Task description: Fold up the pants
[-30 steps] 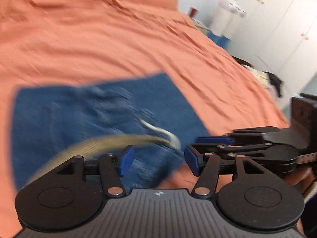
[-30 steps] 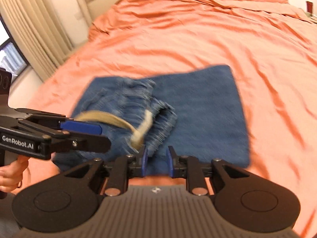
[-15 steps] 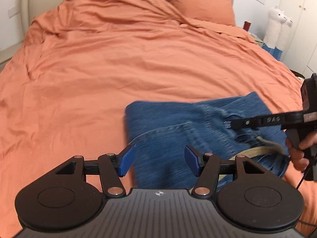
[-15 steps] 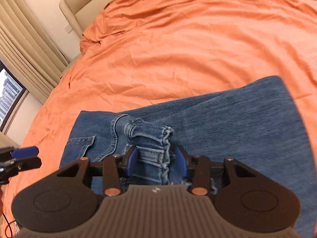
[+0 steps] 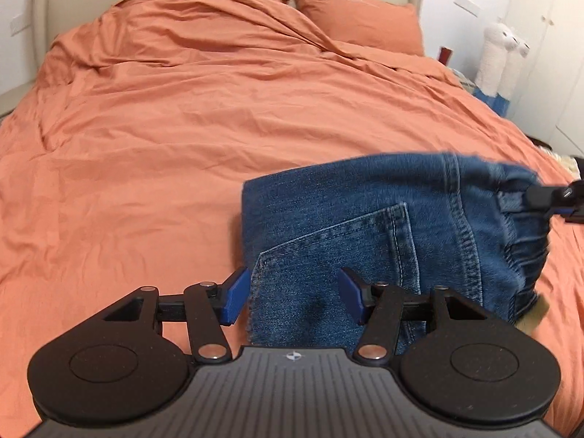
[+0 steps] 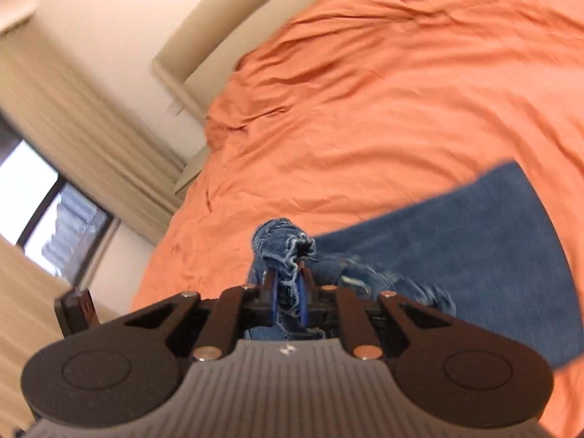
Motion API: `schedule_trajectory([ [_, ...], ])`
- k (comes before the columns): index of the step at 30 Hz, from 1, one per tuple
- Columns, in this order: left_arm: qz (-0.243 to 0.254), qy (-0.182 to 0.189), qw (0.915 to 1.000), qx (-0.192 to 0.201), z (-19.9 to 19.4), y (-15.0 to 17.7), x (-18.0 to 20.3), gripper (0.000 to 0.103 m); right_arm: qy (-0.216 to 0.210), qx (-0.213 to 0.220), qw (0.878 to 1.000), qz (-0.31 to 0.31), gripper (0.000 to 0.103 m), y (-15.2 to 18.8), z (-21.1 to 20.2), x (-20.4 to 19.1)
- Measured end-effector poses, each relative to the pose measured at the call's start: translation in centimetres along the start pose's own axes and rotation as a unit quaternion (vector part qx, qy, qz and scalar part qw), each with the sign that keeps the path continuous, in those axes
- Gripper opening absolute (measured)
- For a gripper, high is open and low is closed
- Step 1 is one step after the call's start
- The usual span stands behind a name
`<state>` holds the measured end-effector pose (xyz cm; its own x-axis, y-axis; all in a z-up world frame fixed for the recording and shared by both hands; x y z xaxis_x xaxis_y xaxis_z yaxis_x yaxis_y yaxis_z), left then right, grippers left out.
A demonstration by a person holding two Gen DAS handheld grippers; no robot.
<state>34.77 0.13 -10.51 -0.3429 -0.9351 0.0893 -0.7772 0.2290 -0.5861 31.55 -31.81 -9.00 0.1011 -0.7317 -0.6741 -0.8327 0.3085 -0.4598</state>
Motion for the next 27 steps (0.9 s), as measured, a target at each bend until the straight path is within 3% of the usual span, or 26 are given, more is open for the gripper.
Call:
schedule_trajectory([
  [6,0.026,-0.017,0.9993,-0.020,2.1,-0.1,1.1,0.066,0.075,-0.032,0.993,0.082,0.007,2.1,3.7,6.8],
  [10,0.030,-0.025,0.9987,-0.033,3.5,0.0,0.7,0.066,0.071,-0.031,0.993,0.091,0.009,2.3,4.9,8.6],
  [13,0.022,-0.021,0.9989,-0.036,3.9,0.1,0.3,0.065,0.061,-0.041,0.993,0.093,0.034,2.3,5.6,9.4],
  [16,0.011,-0.020,0.9992,-0.032,3.9,0.1,-0.2,0.065,0.031,-0.053,0.992,0.113,0.033,2.1,7.0,10.5],
  [21,-0.015,-0.019,0.9993,-0.028,3.5,0.1,-1.5,0.064,-0.003,-0.045,0.990,0.134,0.016,1.7,7.9,10.9],
  [24,-0.030,-0.021,0.9992,-0.017,2.5,0.0,-2.3,0.063,0.012,-0.038,0.995,0.091,0.013,1.0,6.7,8.5],
  [27,-0.052,-0.022,0.9984,-0.003,1.4,-0.4,-3.1,0.061,0.018,-0.030,0.999,0.025,0.013,-1.0,5.1,3.6],
])
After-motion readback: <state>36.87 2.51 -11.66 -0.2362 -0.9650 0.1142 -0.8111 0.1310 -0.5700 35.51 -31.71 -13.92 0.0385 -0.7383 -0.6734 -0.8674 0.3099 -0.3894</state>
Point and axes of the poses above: each gripper's, at about its wrist camera, not at the fingertips, and z roughly the way its jaws point, x to its right, y to its underside, the point moved 2 cm from there along z, roughly the way its jaws point, and after that the axes turned 6 degrees about -x, right-handed, at the moved point
